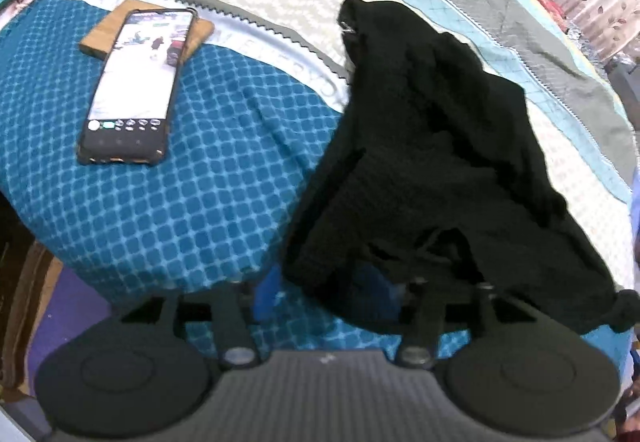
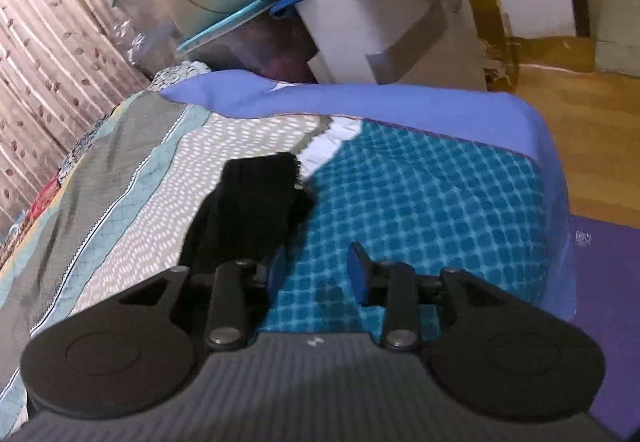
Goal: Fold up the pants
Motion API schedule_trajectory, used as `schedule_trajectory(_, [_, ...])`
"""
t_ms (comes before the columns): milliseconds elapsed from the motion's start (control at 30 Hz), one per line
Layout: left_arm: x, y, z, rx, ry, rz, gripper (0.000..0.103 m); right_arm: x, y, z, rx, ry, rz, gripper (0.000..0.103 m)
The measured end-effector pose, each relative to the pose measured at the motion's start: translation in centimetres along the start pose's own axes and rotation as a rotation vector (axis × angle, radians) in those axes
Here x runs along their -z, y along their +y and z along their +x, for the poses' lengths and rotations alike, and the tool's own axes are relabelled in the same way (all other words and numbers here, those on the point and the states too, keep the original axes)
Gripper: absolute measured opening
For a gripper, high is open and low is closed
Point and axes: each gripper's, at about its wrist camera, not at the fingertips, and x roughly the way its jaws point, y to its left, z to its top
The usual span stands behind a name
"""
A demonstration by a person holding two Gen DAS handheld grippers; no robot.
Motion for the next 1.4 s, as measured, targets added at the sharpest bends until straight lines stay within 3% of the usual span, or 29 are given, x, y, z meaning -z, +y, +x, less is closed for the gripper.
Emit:
schedule_trajectory(67, [0.1, -0.2, 0.0, 0.018, -0.01, -0.009, 0.066, -0.6, 1.9, 0.2, -0.025, -0.012, -0.026, 0.045])
schedule_trajectory(167, [0.2, -0.7, 0.5, 0.029, -0.007, -0.022, 0.085, -0.9, 4.6, 1.6, -0.056, -0.016, -0.097, 0.056])
schedule_trajectory(233, [0.2, -0.9, 1.0, 0.012, -0.002, -0.021, 0.085, -0.9, 7.3, 3.7, -0.044, 0.016, -0.162, 0.073])
schedule_trajectory(333, [0.1, -0.8, 1.9, -0.04, 0.009, -0.029, 0.072, -1.0, 9.9, 7.3, 0.039, 0.065, -0.21, 0.075])
schedule_trajectory(400, [-0.1, -0.2, 2.3, -0.079, 0.015, -0.04, 0.038, -1.2, 10.6, 9.9, 0.112, 0.103, -0.203, 0.074])
schedule_trajectory(433, [-0.2, 0.1, 2.4, -0.085, 0.018, -0.045, 0.033, -1.2, 10.7, 10.9, 0.141, 0.123, -0.197, 0.057])
schedule_trajectory(467, [-0.4, 0.5, 2.2, -0.083, 0.014, -0.061, 0.015, -1.4, 10.5, 11.7, 0.159, 0.135, -0.189, 0.016])
schedule_trajectory(567, [-1.1, 1.6, 0.9, -0.038, -0.011, -0.094, 0.014, -2.9, 10.5, 11.7, 0.13, 0.141, -0.127, 0.011])
schedule_trajectory(700, [-1.4, 1.9, -0.9, 0.015, -0.044, -0.097, 0.014, -7.2, 10.1, 6.3, -0.111, 0.001, 0.036, 0.009])
schedule_trajectory(767, [-1.0, 1.6, -1.0, 0.012, -0.043, -0.077, 0.014, -8.6, 8.4, 3.2, -0.235, -0.058, 0.116, 0.003])
schedule_trajectory(800, [-0.7, 1.5, -0.8, 0.007, -0.036, -0.069, 0.014, -9.0, 7.4, 1.9, -0.255, -0.093, 0.128, 0.002])
schedule_trajectory(867, [-0.1, 1.7, -0.1, -0.007, -0.008, -0.06, 0.014, -9.3, 4.7, 0.4, -0.23, -0.144, 0.14, 0.002])
schedule_trajectory(933, [0.3, 2.1, 0.6, -0.018, 0.018, -0.066, 0.014, -8.9, 1.3, 0.3, -0.107, -0.152, 0.136, 0.002])
schedule_trajectory(1000, [0.5, 2.3, 0.9, -0.021, 0.024, -0.08, 0.017, -8.2, -1.5, 0.9, 0.019, -0.109, 0.14, 0.005])
schedule_trajectory(1067, [0.5, 2.2, 0.9, -0.032, 0.023, -0.083, 0.022, -7.0, -3.6, 1.3, 0.045, -0.069, 0.154, 0.007])
schedule_trajectory(1133, [0.7, 1.6, 0.9, -0.049, 0.023, -0.07, 0.029, -6.0, -4.0, 2.1, 0.032, -0.029, 0.138, 0.01])
schedule_trajectory(1200, [0.9, 1.2, 1.1, -0.043, 0.024, -0.061, 0.045, -5.1, -3.1, 3.2, -0.015, 0.025, 0.12, 0.015])
schedule_trajectory(1267, [1.2, 0.9, 1.2, -0.026, 0.032, -0.074, 0.061, -4.2, -1.5, 5.1, -0.068, 0.068, 0.101, 0.028])
schedule_trajectory(1333, [1.5, 0.7, 1.3, -0.003, 0.036, -0.088, 0.067, -3.4, 0.2, 7.0, -0.106, 0.098, 0.078, 0.044])
schedule_trajectory(1400, [1.6, 0.7, 1.6, 0.001, 0.042, -0.108, 0.077, -2.9, 2.0, 9.1, -0.139, 0.125, 0.057, 0.049])
